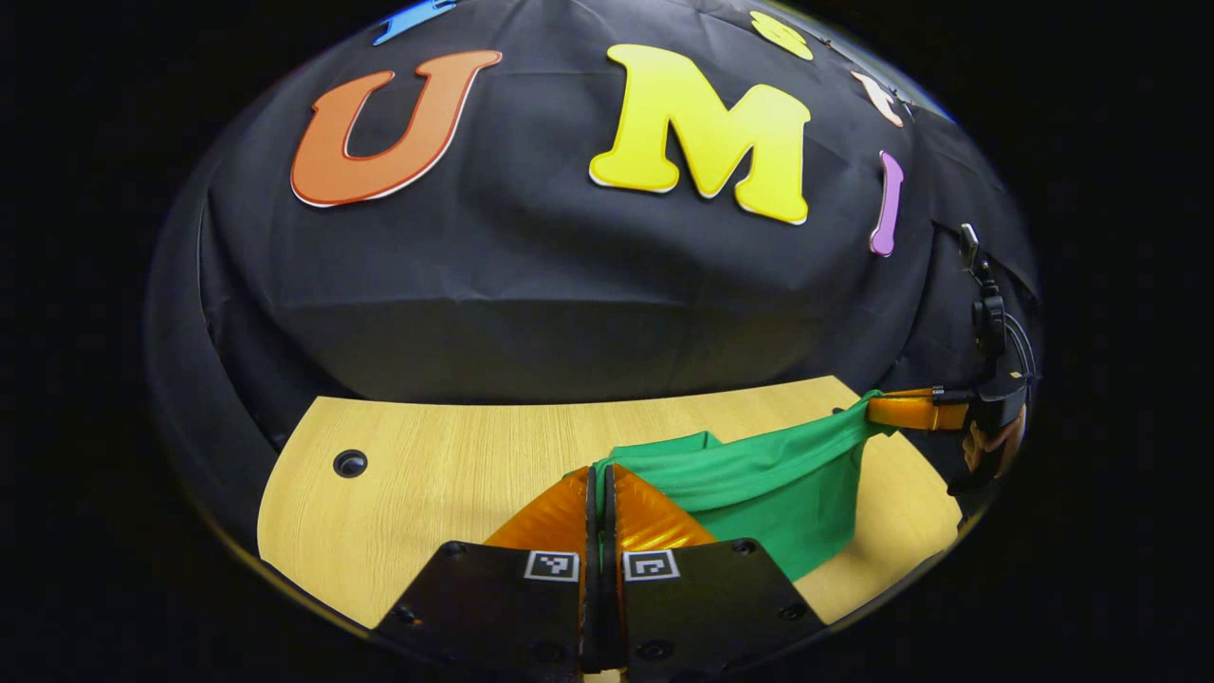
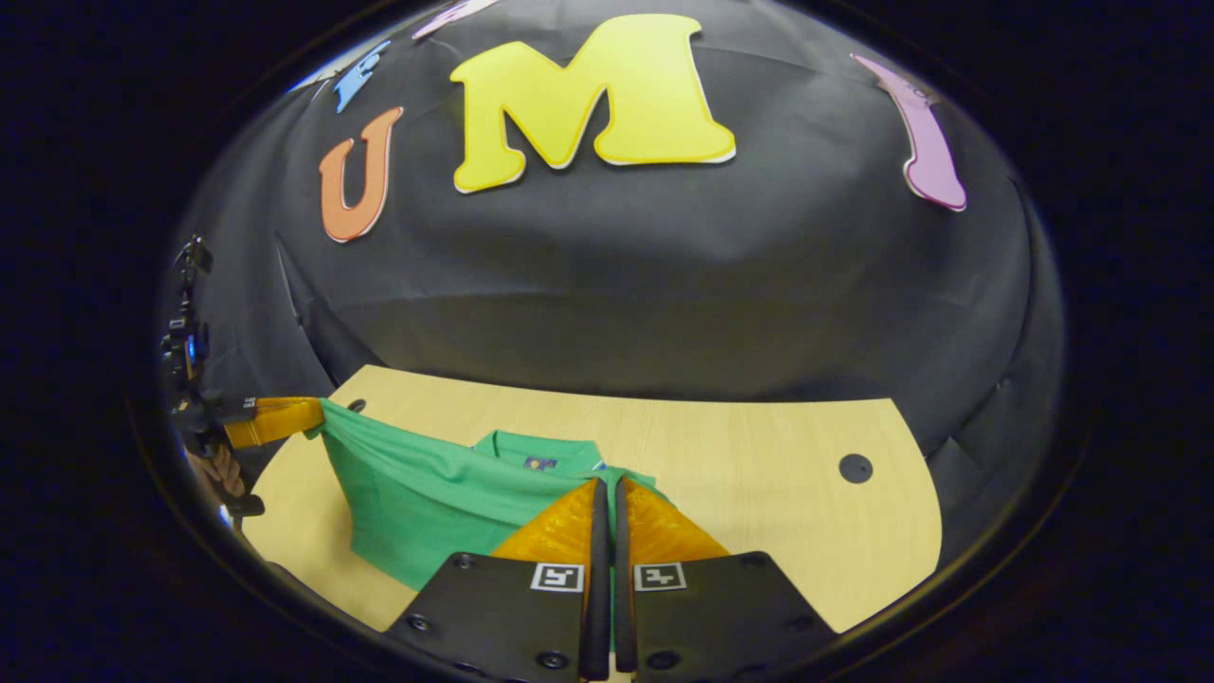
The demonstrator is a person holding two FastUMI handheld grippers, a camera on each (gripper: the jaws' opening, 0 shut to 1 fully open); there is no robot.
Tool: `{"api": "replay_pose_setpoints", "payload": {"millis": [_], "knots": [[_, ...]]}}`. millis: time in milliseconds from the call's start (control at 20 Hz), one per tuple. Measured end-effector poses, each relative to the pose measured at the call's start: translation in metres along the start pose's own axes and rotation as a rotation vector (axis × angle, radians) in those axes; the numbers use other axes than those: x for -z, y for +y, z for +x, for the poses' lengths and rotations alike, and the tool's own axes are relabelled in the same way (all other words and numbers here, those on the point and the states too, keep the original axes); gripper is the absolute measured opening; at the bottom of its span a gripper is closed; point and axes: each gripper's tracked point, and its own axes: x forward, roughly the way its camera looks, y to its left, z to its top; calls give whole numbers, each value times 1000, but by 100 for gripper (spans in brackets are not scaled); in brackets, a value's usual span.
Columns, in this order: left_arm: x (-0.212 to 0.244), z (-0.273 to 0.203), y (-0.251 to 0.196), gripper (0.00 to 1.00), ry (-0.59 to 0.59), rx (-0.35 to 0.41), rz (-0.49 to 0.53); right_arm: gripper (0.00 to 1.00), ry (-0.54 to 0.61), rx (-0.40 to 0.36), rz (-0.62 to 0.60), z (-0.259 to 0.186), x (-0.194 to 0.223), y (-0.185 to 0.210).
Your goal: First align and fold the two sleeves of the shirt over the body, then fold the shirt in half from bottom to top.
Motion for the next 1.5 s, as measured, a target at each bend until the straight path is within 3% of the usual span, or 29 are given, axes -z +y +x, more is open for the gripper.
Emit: {"api": "replay_pose_setpoints", "payload": {"millis": [50, 100, 250, 550, 650, 700, 800, 850, 900, 950, 1050, 1250, 1500], "knots": [[6, 10, 3, 8, 5, -10, -6, 5, 0, 0, 2, 13, 3, 0], [14, 24, 6, 3, 15, -18, -12, 5, 5, 1, -2, 30, 8, -1], [37, 55, 11, 3, 51, -25, -17, 5, 26, -1, -1, 62, 24, 0], [62, 96, 20, 6, 67, -76, -18, 5, 28, 29, -29, 98, 40, -13], [73, 103, 14, 9, 89, -61, -44, 5, 19, 36, -40, 104, 44, -15], [79, 105, 13, 31, 102, -62, -63, 5, 23, 44, -49, 105, 47, -18], [80, 105, 12, 40, 105, -80, -81, 13, 25, 46, -72, 104, 51, -17], [78, 99, 12, 53, 99, -90, -86, 22, 13, 55, -90, 103, 50, -19], [74, 97, 13, 77, 93, -102, -81, 31, 4, 70, -106, 97, 48, -20], [70, 91, 10, 100, 97, -112, -70, 52, -6, 81, -117, 86, 46, -20], [55, 74, 5, 100, 72, -122, -84, 94, -33, 104, -113, 59, 40, -19], [17, 20, -4, 100, -1, -144, -123, 96, -108, 129, -112, -1, 19, -7], [-47, -87, -19, 100, -153, -181, -101, 96, -278, 147, -105, -102, -34, 27]]}}
